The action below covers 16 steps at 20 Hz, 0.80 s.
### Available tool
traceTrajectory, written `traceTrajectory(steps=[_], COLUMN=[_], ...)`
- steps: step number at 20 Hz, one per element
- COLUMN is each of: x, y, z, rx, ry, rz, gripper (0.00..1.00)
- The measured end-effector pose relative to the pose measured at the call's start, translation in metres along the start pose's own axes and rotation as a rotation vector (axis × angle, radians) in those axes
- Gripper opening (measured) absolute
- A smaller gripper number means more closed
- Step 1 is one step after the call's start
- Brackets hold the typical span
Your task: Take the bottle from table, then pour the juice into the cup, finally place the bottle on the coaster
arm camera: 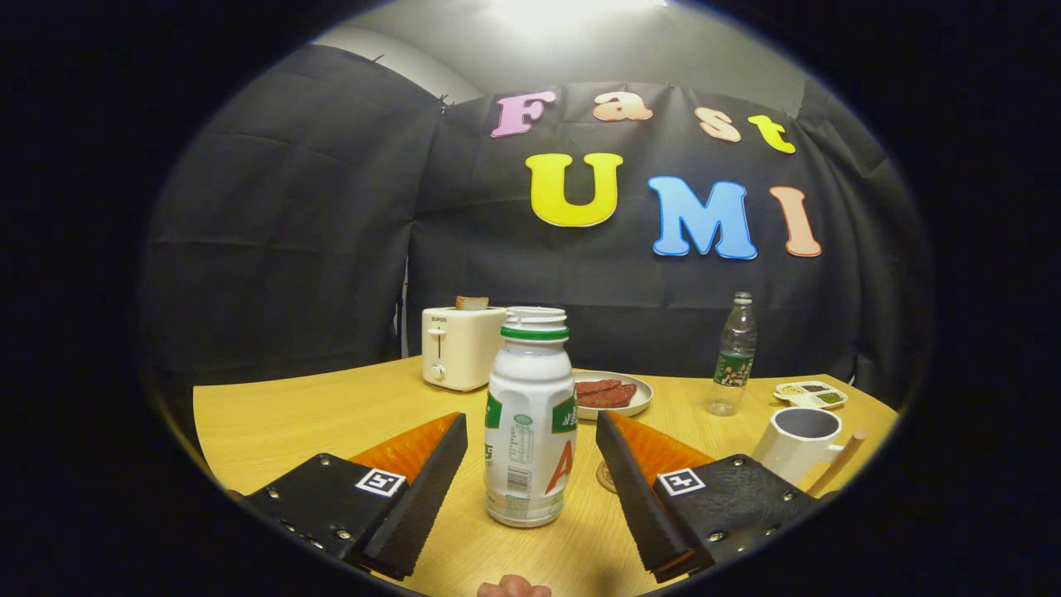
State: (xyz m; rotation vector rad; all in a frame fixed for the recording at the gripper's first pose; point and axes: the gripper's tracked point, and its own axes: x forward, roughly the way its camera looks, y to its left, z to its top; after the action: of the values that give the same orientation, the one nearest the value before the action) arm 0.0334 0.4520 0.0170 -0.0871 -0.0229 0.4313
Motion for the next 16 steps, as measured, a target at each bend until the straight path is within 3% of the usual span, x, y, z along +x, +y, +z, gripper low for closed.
traceTrajectory(steps=[8,11,13,16], x=[0.030,0.033,0.031,0.028], y=[0.006,0.006,0.011,0.014], z=[-0.018,-0.028,-0.027,-0.024], rx=[-0.049,-0.069,-0.049,-0.019], ry=[0.083,0.123,0.122,0.115], rz=[0.056,0.033,0.041,0.029], gripper=[0.95,0.95,0.75,0.70])
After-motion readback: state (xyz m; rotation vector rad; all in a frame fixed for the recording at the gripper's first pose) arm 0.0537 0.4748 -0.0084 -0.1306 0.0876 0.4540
